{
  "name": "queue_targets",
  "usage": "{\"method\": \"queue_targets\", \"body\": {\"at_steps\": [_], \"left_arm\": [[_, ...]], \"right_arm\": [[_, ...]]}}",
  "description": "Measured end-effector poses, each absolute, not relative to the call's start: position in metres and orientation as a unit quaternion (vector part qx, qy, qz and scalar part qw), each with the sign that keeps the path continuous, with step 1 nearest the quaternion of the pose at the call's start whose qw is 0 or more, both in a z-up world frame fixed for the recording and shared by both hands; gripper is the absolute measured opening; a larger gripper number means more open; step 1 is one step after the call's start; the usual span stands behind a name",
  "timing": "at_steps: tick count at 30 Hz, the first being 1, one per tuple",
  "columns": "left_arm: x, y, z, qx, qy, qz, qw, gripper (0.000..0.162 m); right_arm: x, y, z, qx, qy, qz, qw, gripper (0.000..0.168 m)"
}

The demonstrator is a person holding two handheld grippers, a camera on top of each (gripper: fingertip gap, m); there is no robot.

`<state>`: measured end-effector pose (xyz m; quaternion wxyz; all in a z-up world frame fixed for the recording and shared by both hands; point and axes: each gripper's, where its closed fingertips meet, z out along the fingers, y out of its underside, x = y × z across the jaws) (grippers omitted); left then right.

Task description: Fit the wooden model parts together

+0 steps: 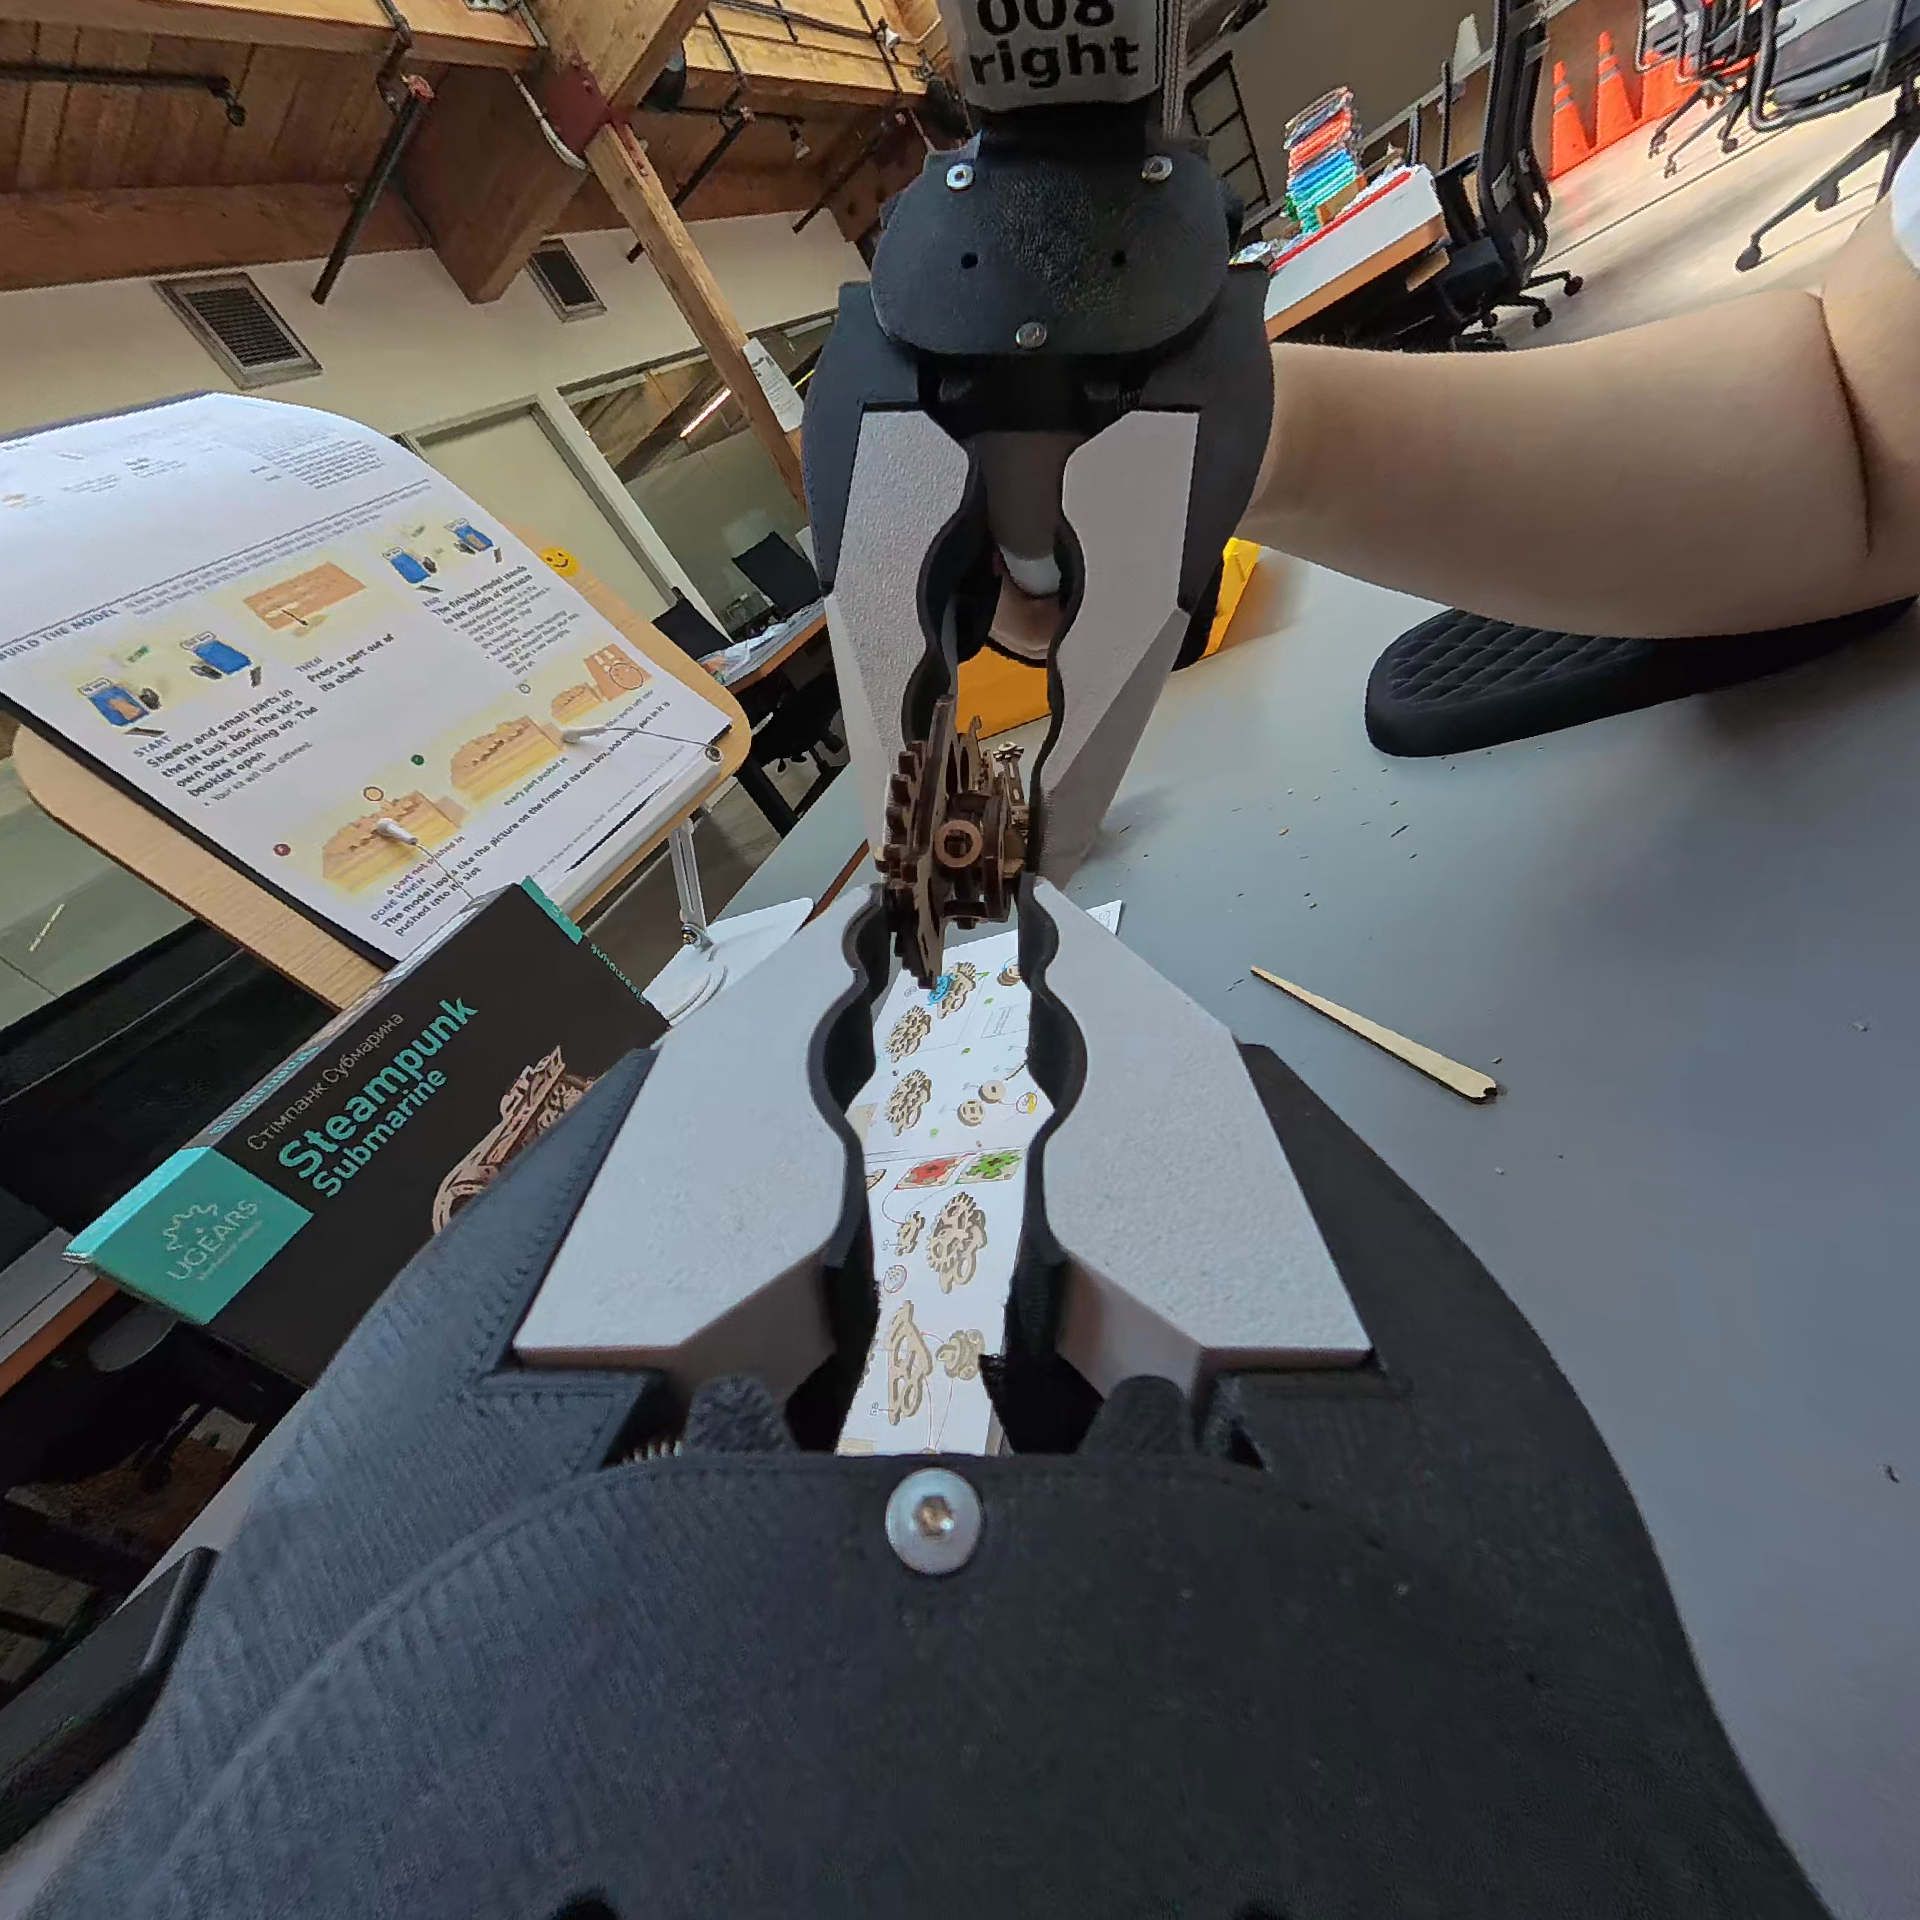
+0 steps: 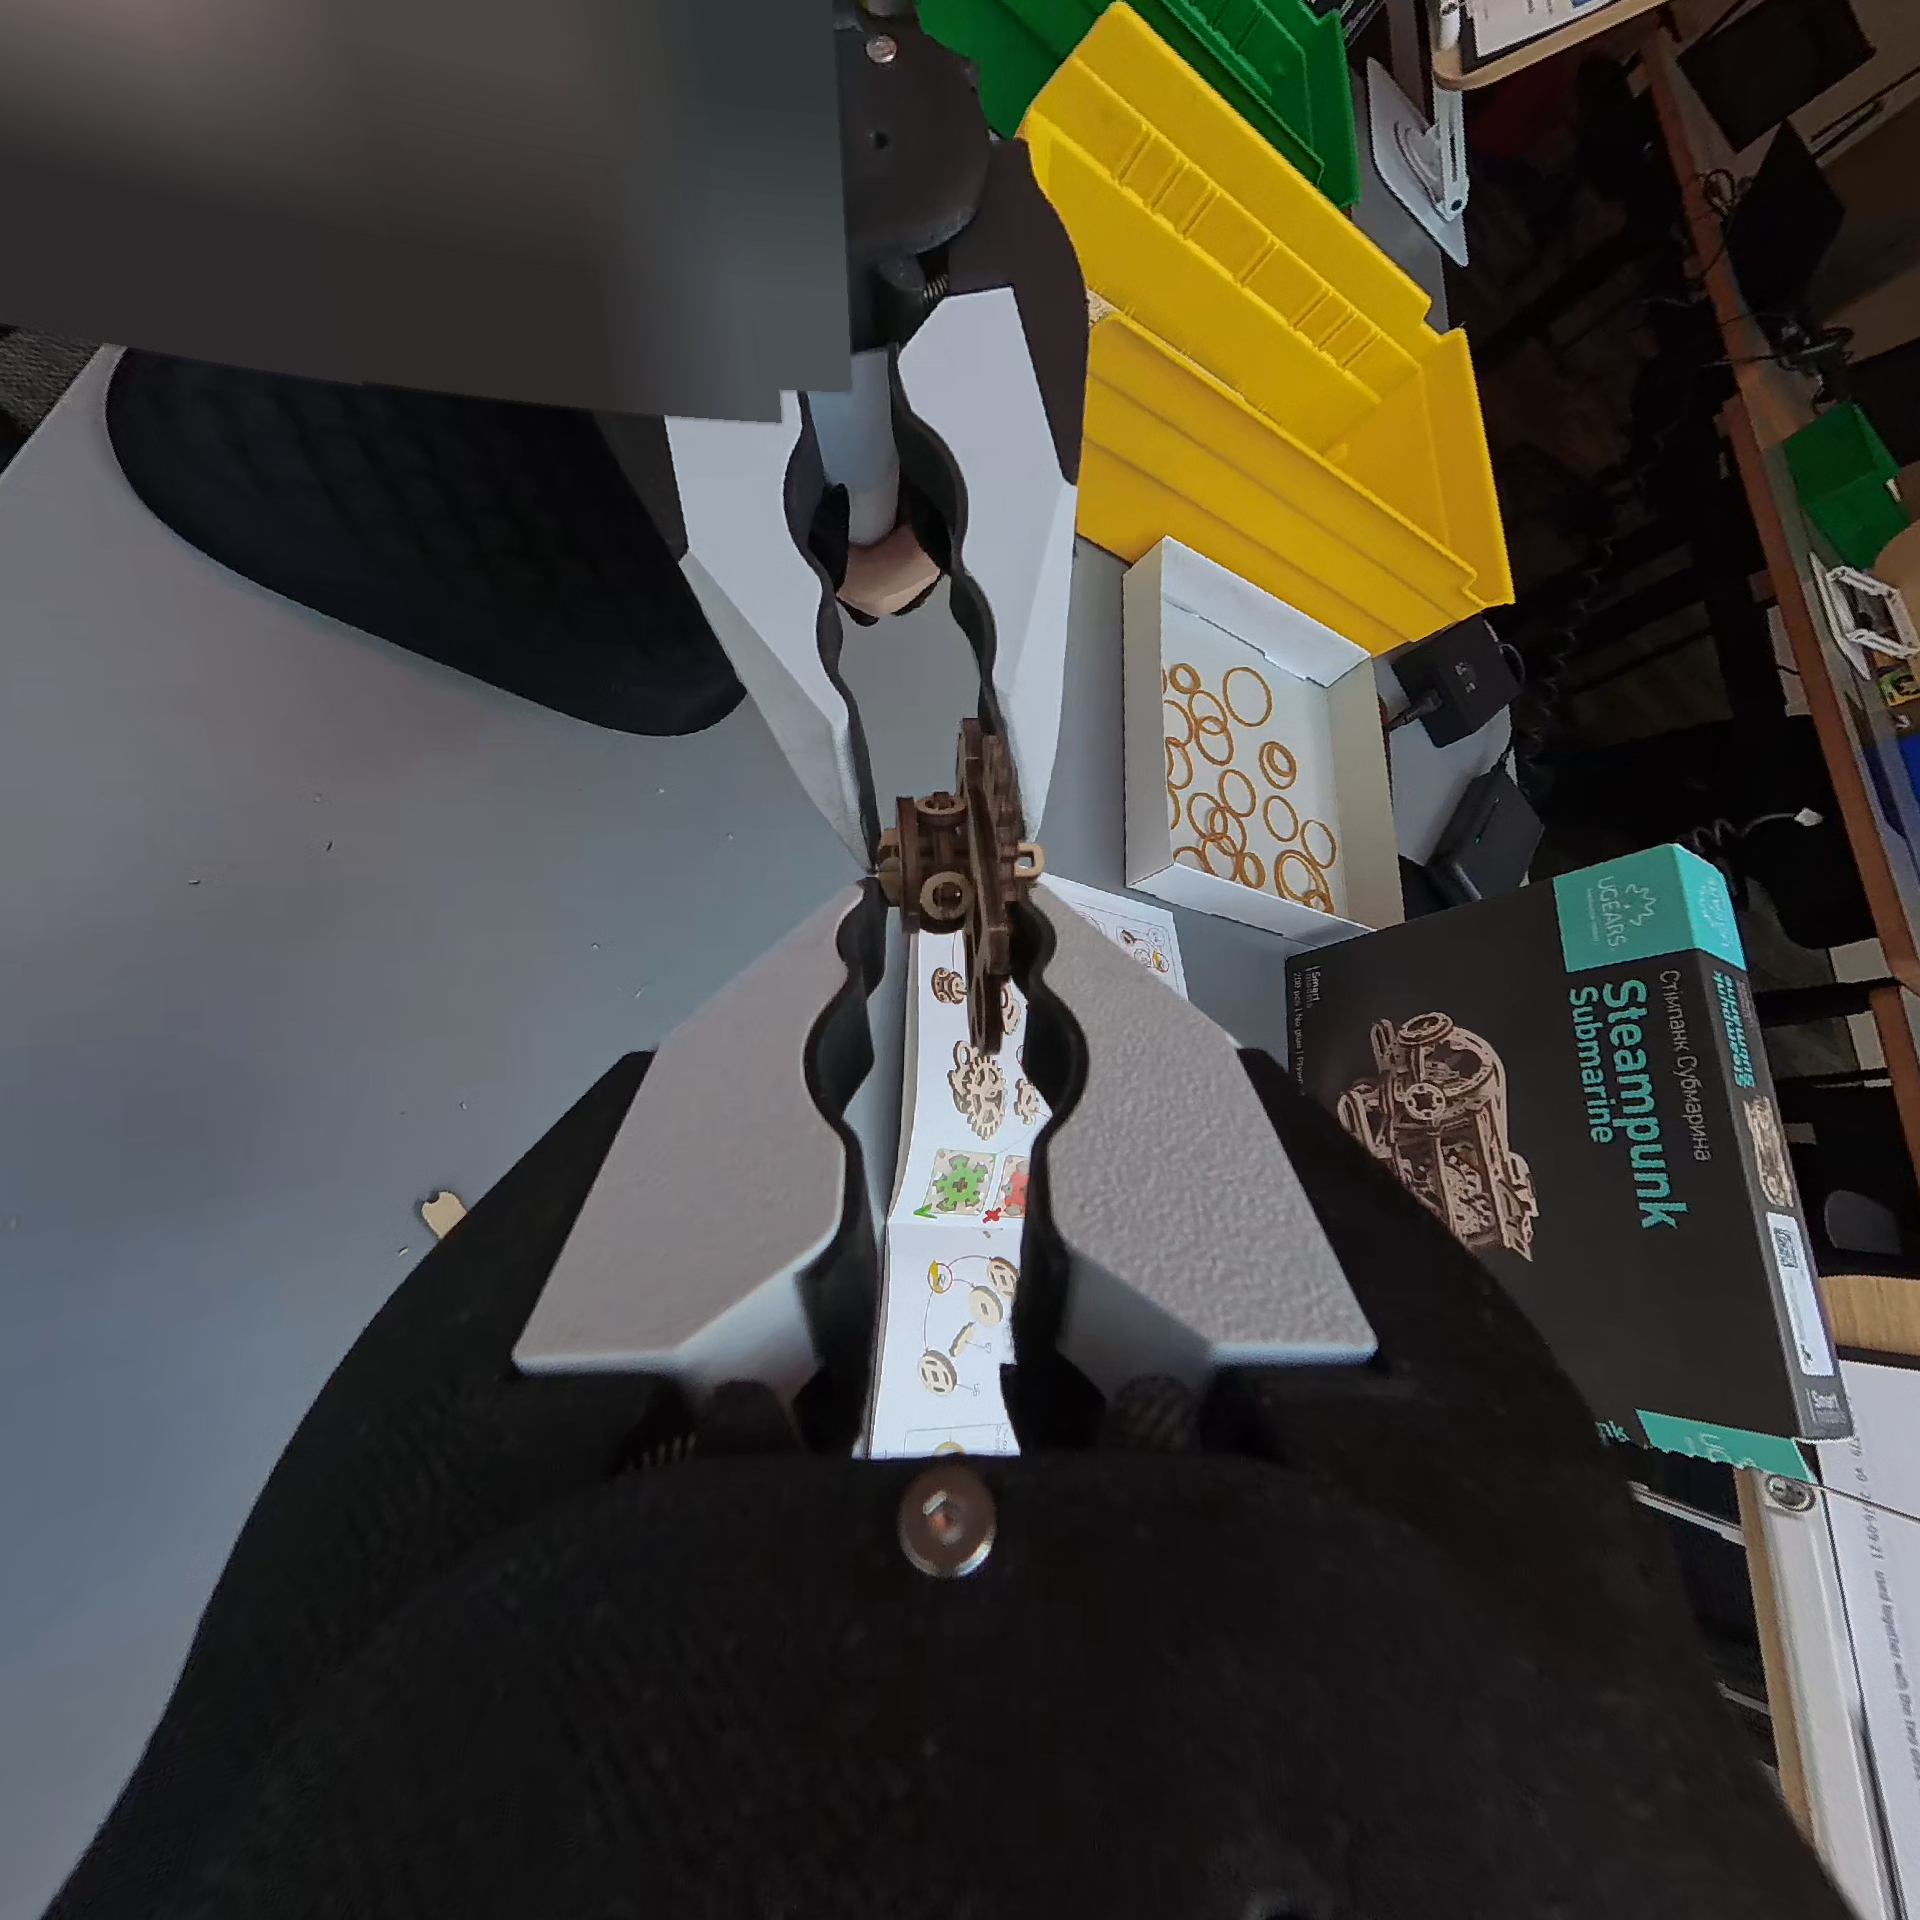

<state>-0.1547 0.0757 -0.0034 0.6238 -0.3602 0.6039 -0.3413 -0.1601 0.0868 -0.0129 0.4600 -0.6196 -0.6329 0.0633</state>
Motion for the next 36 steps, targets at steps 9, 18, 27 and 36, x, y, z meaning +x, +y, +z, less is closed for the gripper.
{"method": "queue_targets", "body": {"at_steps": [9, 18, 27, 36], "left_arm": [[-0.154, 0.079, -0.005, -0.389, 0.594, -0.370, 0.599, 0.022], [-0.153, 0.082, -0.010, -0.377, 0.607, -0.330, 0.617, 0.022], [-0.156, 0.082, -0.005, -0.331, 0.614, -0.251, 0.672, 0.021], [-0.158, 0.079, -0.005, -0.332, 0.628, -0.252, 0.657, 0.020]], "right_arm": [[-0.159, 0.090, -0.015, -0.650, -0.607, 0.097, 0.446, 0.023], [-0.158, 0.094, -0.018, -0.597, -0.650, 0.007, 0.470, 0.023], [-0.160, 0.095, -0.012, -0.541, -0.674, -0.078, 0.497, 0.022], [-0.161, 0.091, -0.011, -0.546, -0.677, -0.069, 0.489, 0.020]]}}
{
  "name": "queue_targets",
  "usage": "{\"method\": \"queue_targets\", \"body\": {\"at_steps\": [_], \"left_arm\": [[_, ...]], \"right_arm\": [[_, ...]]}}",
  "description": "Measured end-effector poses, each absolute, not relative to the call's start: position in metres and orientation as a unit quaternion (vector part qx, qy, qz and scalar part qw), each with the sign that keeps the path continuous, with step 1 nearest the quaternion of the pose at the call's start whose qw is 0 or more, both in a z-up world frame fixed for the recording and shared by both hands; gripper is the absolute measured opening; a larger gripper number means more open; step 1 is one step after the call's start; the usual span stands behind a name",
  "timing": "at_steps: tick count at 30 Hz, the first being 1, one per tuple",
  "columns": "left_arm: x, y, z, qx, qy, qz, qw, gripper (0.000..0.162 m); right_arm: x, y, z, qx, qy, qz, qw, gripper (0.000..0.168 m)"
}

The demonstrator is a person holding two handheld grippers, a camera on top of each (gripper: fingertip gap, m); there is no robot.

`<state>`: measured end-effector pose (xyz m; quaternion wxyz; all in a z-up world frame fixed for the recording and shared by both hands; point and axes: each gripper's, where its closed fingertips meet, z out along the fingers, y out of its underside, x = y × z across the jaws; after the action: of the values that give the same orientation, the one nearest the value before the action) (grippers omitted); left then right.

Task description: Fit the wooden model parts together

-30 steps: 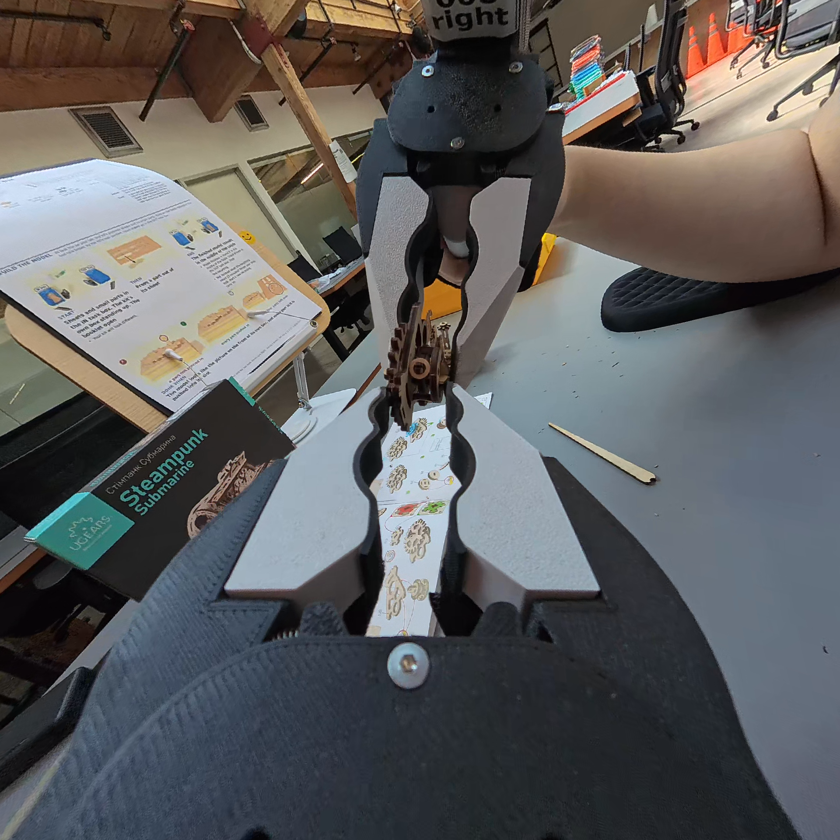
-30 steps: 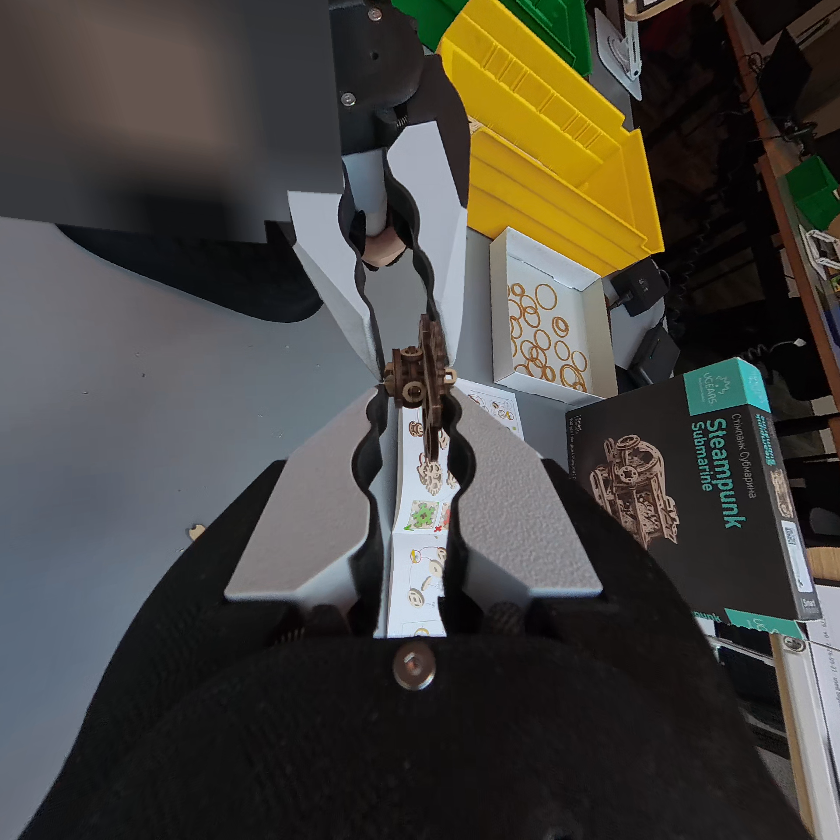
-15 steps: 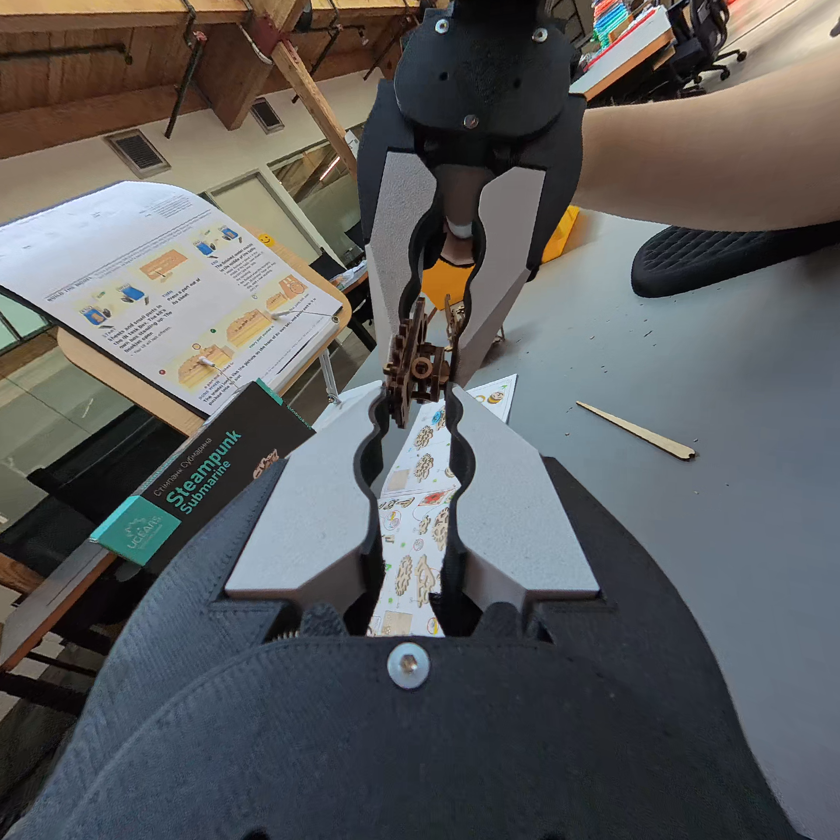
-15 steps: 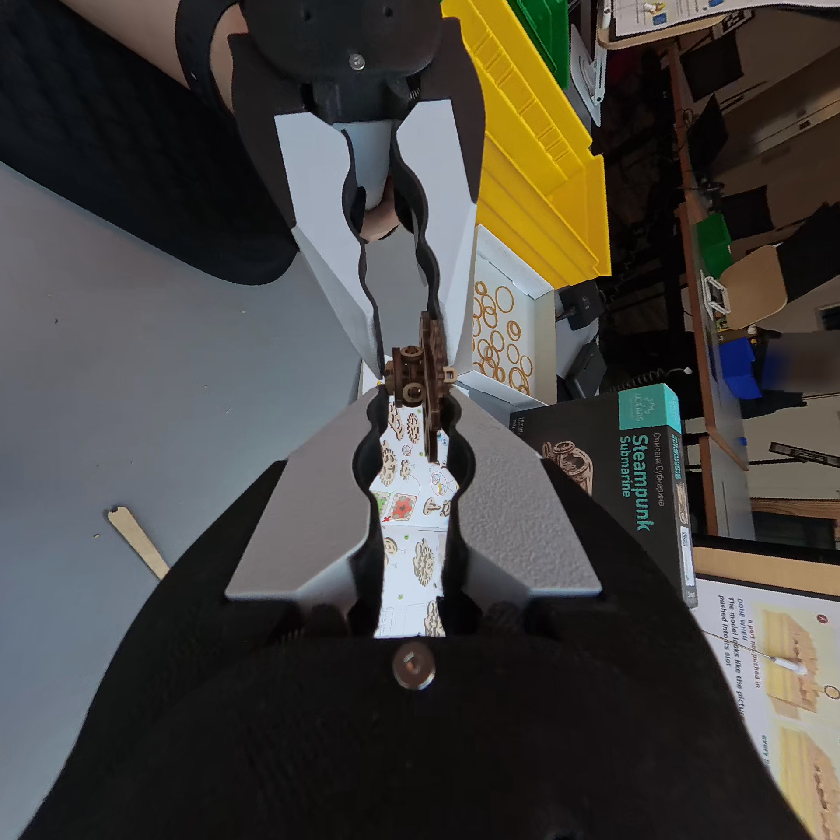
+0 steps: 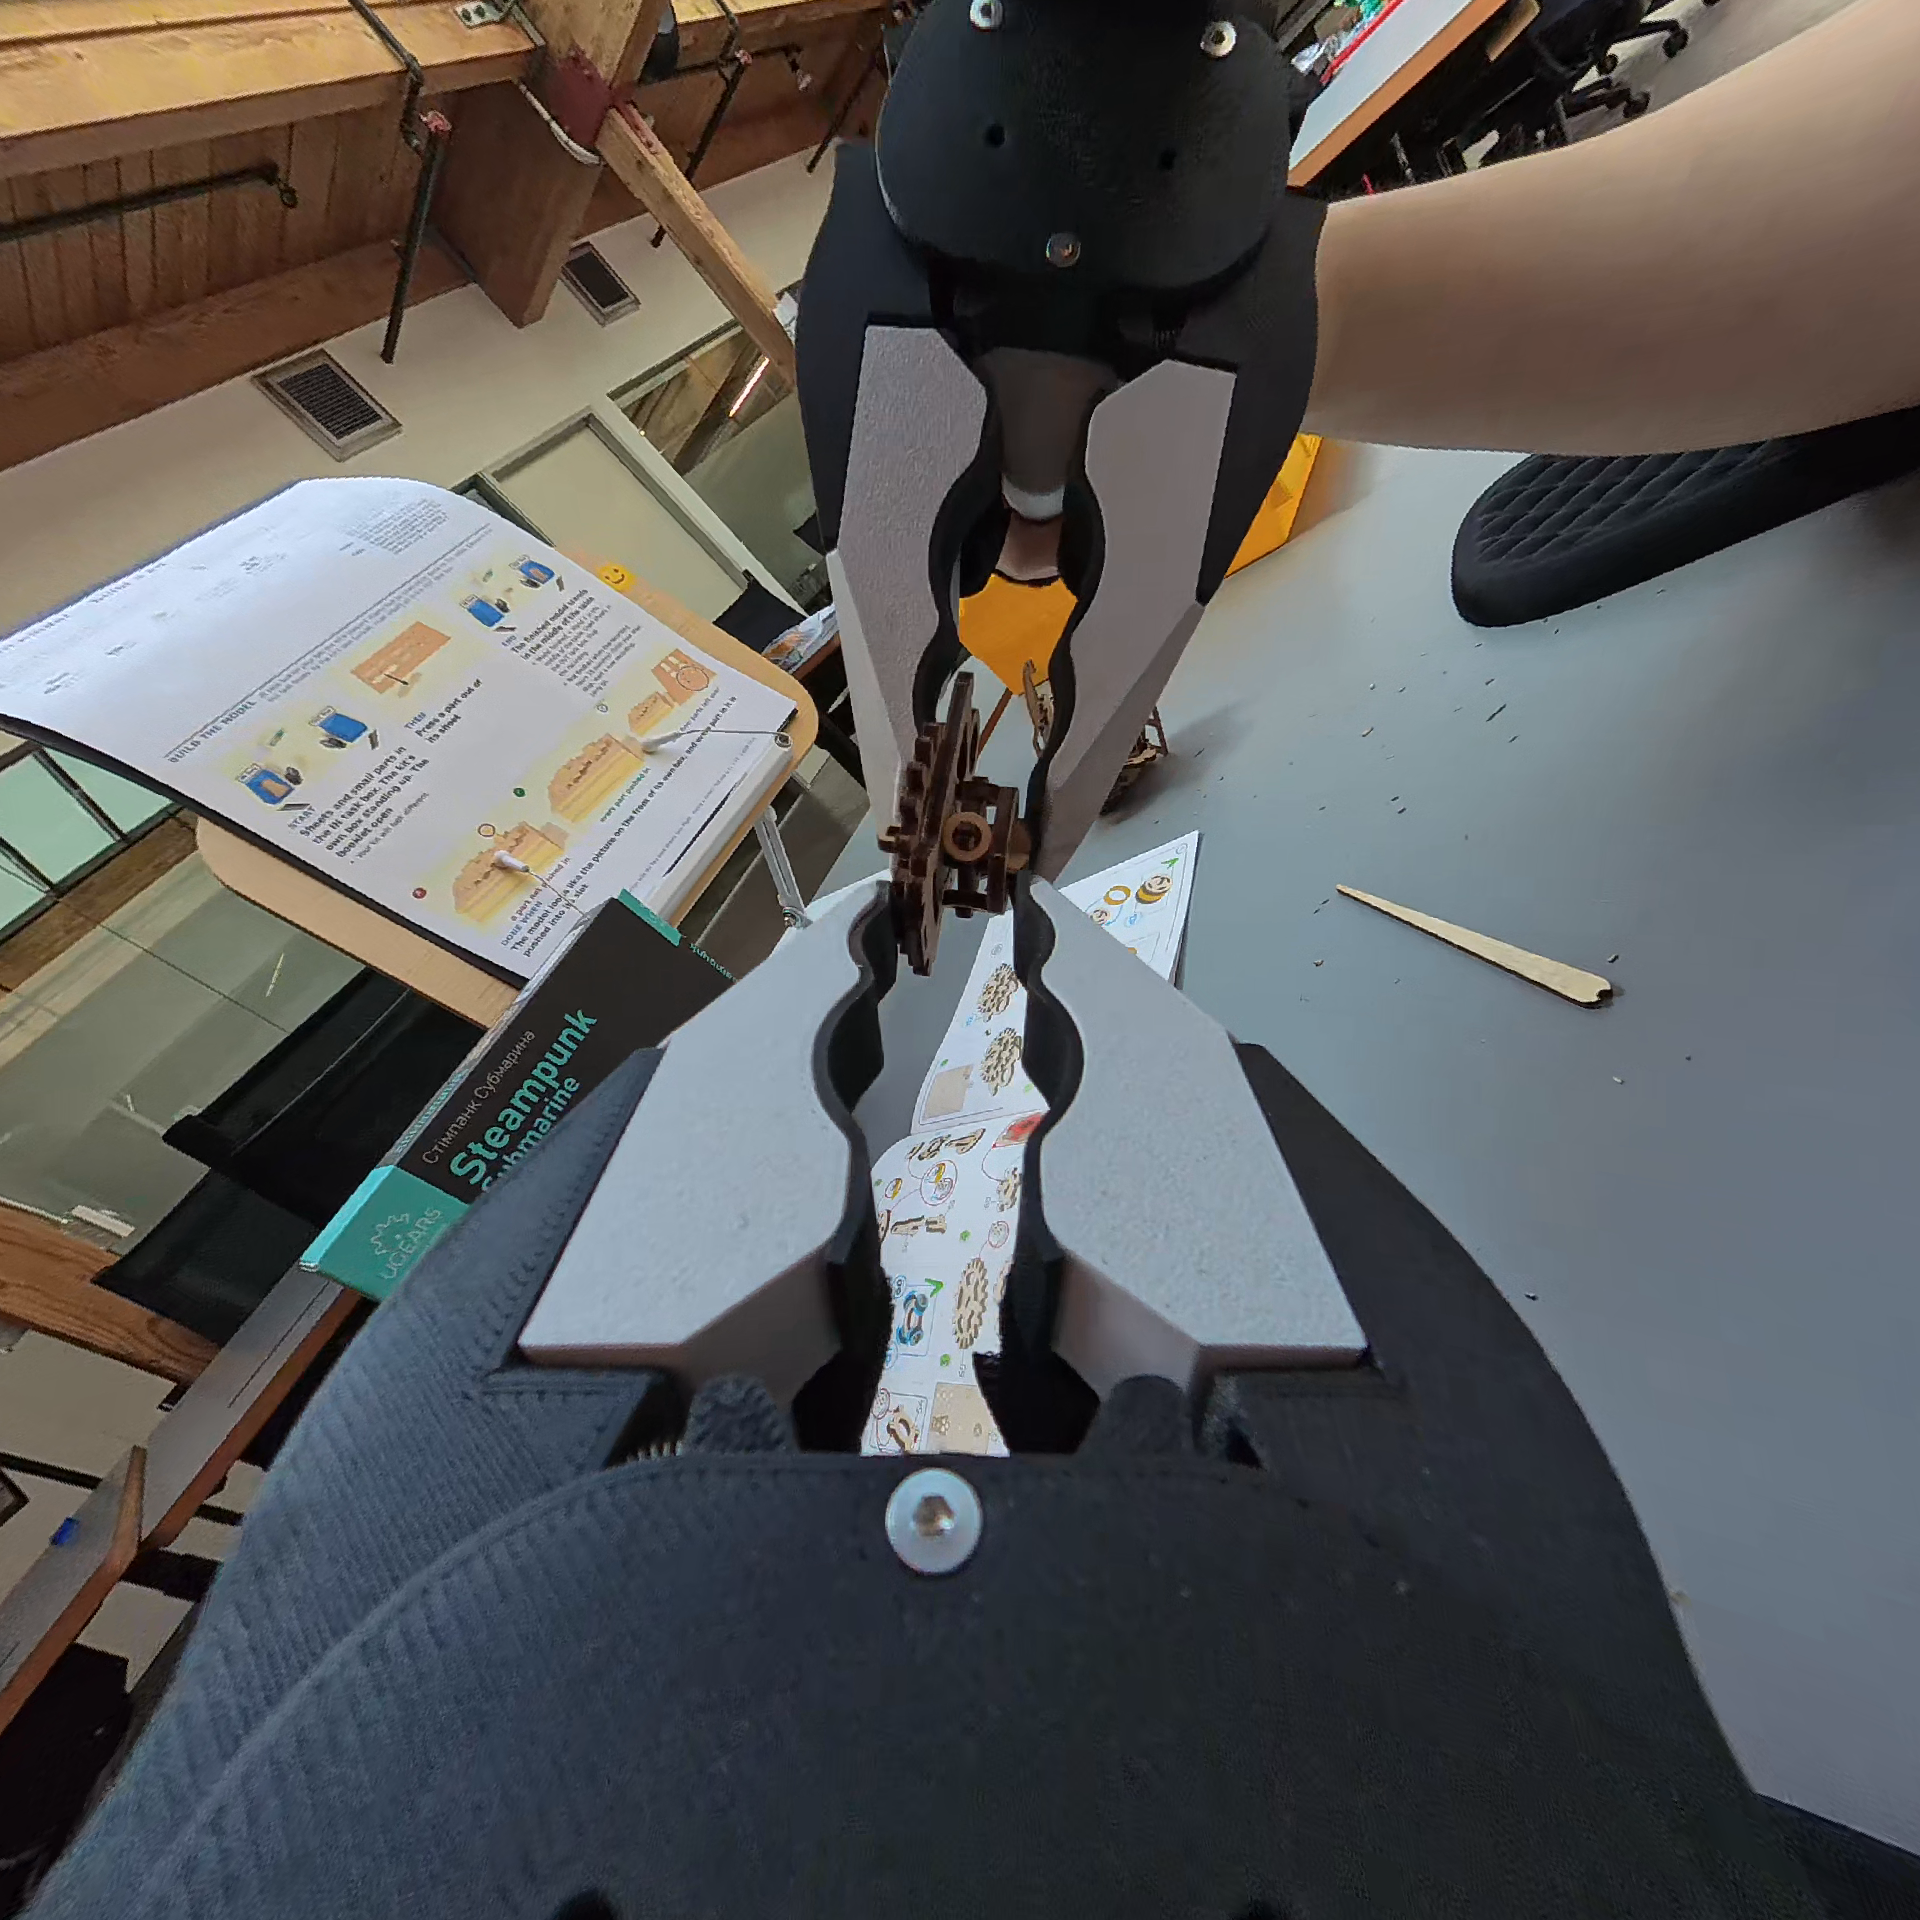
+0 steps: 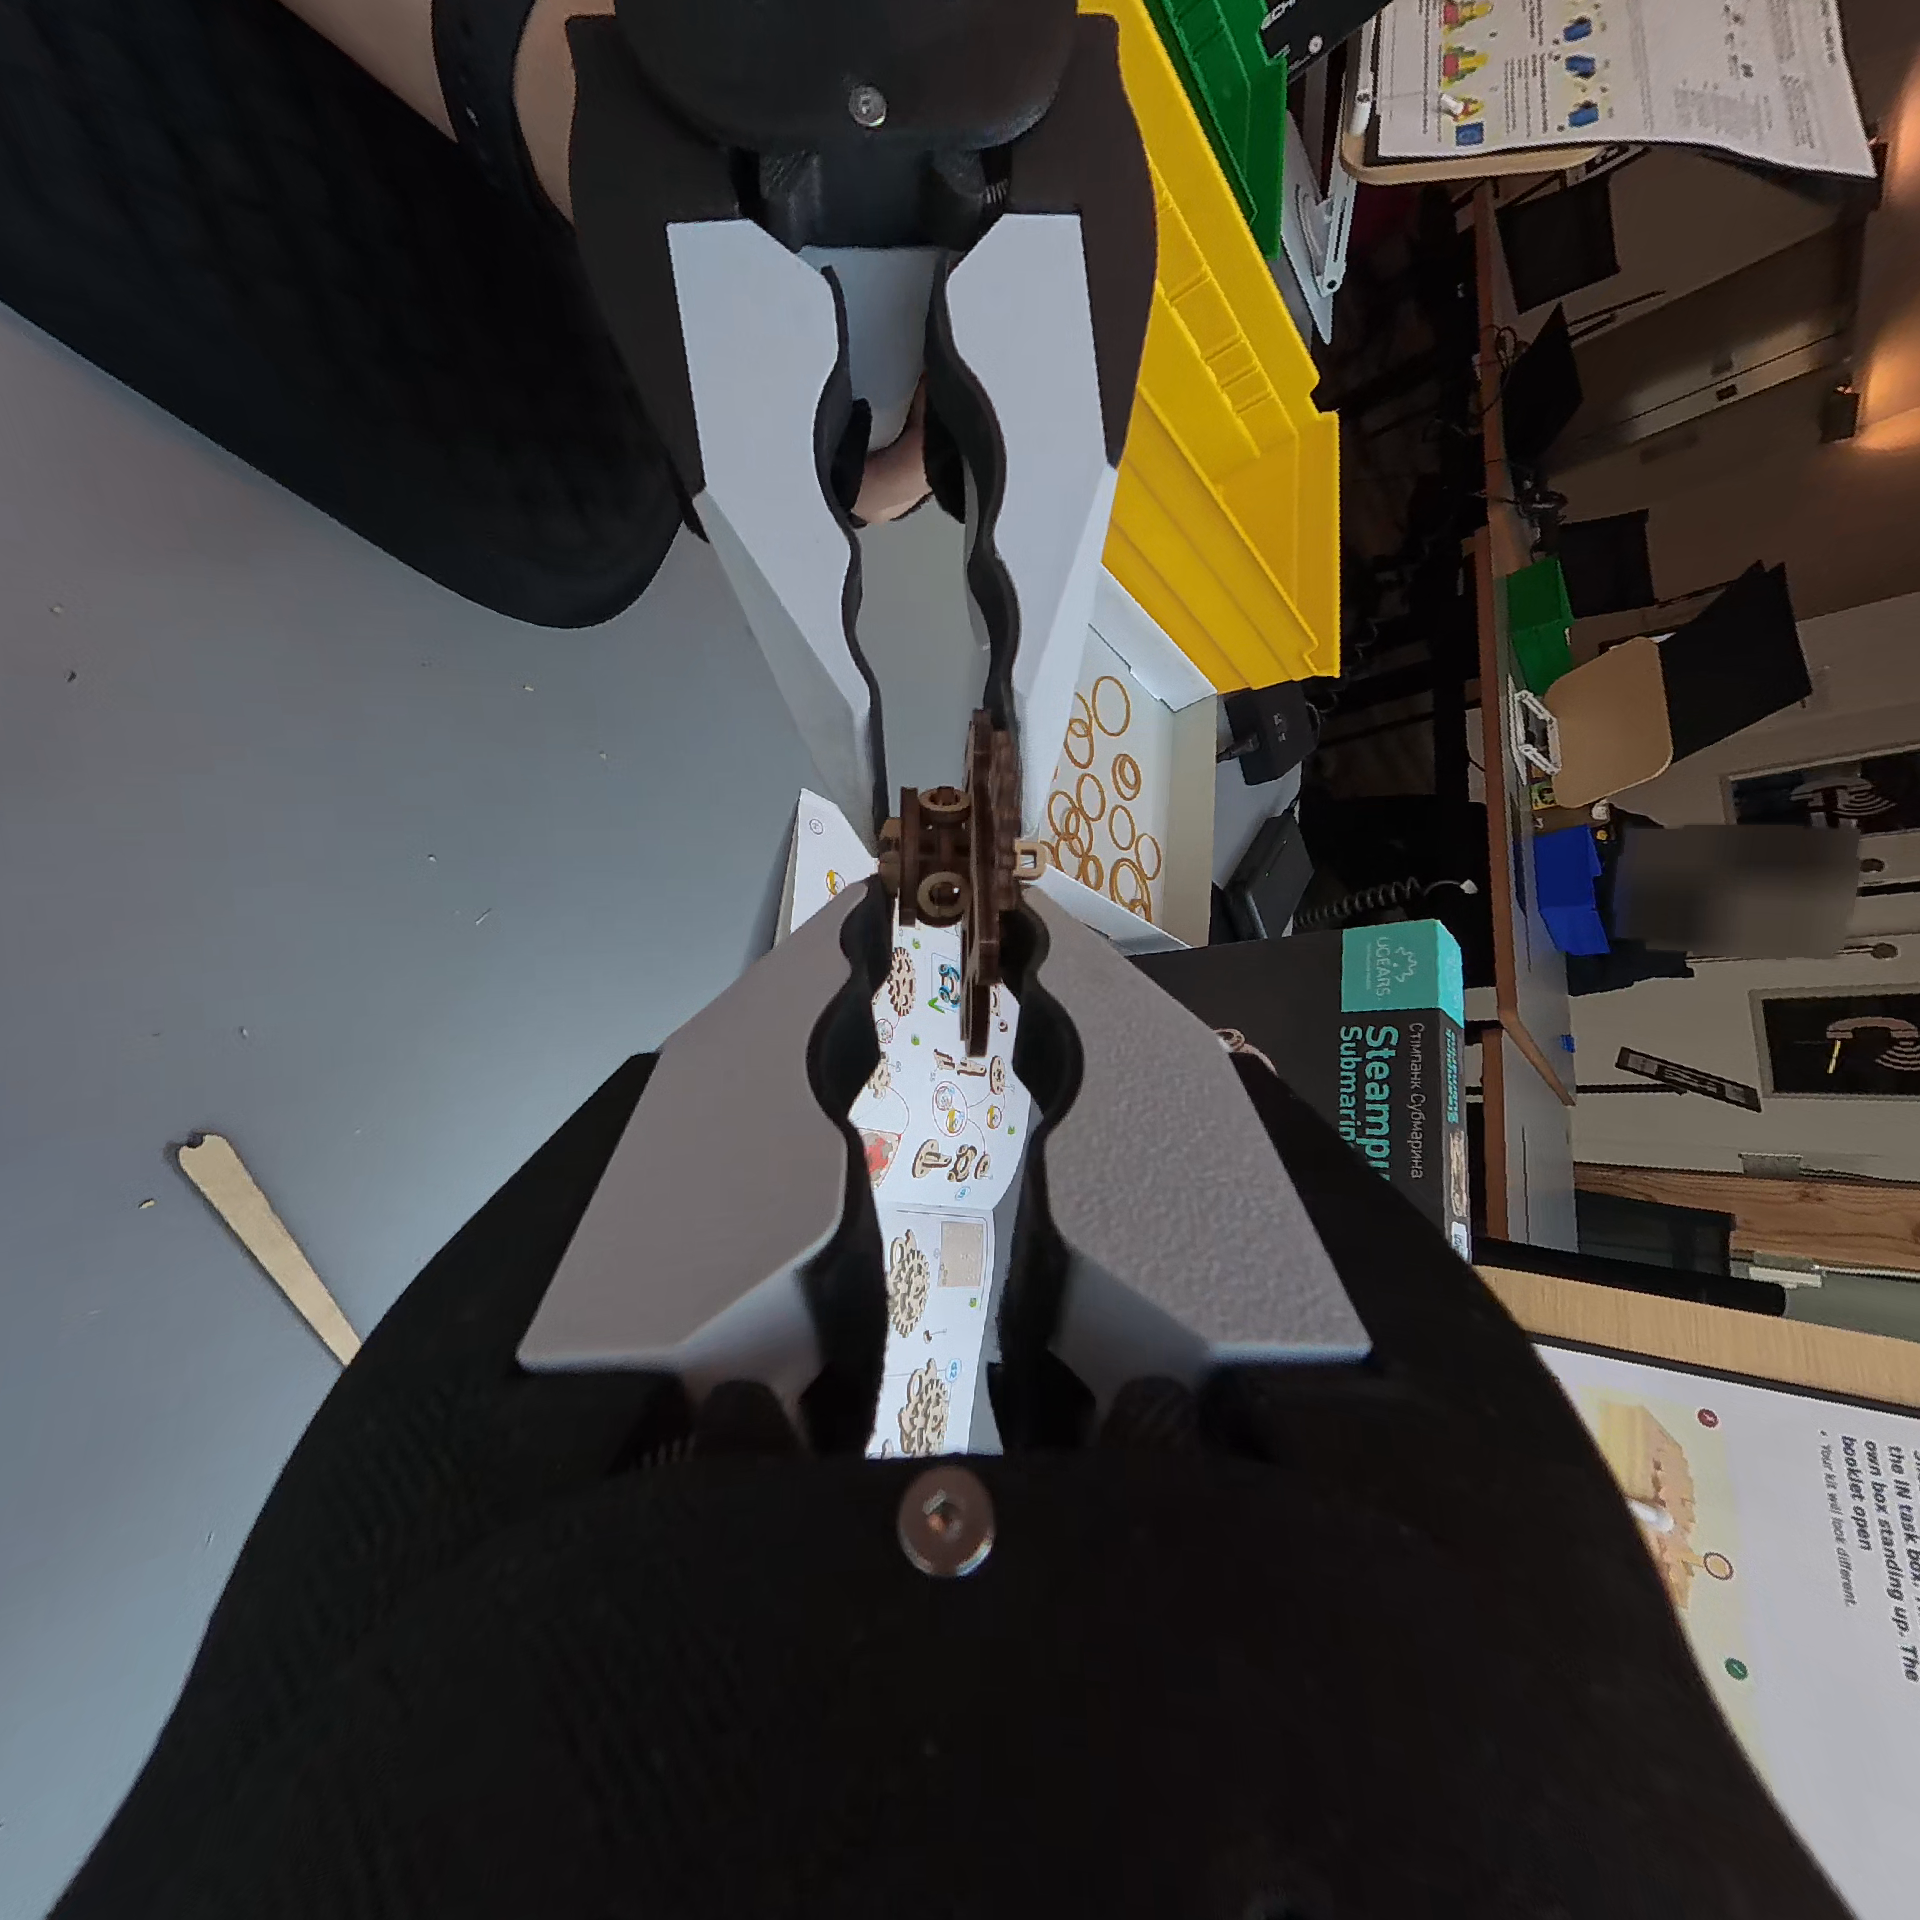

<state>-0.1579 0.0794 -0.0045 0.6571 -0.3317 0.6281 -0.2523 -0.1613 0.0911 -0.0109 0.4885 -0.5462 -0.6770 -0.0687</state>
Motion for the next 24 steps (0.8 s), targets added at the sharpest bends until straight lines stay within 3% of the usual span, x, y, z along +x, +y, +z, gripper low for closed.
{"method": "queue_targets", "body": {"at_steps": [8, 13, 17, 24], "left_arm": [[-0.157, 0.078, -0.007, -0.304, 0.631, -0.224, 0.678, 0.020], [-0.150, 0.071, -0.023, -0.187, 0.665, -0.024, 0.723, 0.016], [-0.145, 0.062, -0.029, -0.172, 0.670, -0.027, 0.721, 0.016], [-0.142, 0.056, -0.037, -0.132, 0.685, 0.003, 0.716, 0.016]], "right_arm": [[-0.161, 0.091, -0.015, -0.568, -0.667, -0.024, 0.482, 0.023], [-0.143, 0.068, -0.005, -0.609, -0.643, 0.130, 0.446, 0.030], [-0.134, 0.065, 0.012, -0.630, -0.583, 0.265, 0.440, 0.008], [-0.145, 0.062, -0.006, -0.626, -0.606, 0.267, 0.412, 0.011]]}}
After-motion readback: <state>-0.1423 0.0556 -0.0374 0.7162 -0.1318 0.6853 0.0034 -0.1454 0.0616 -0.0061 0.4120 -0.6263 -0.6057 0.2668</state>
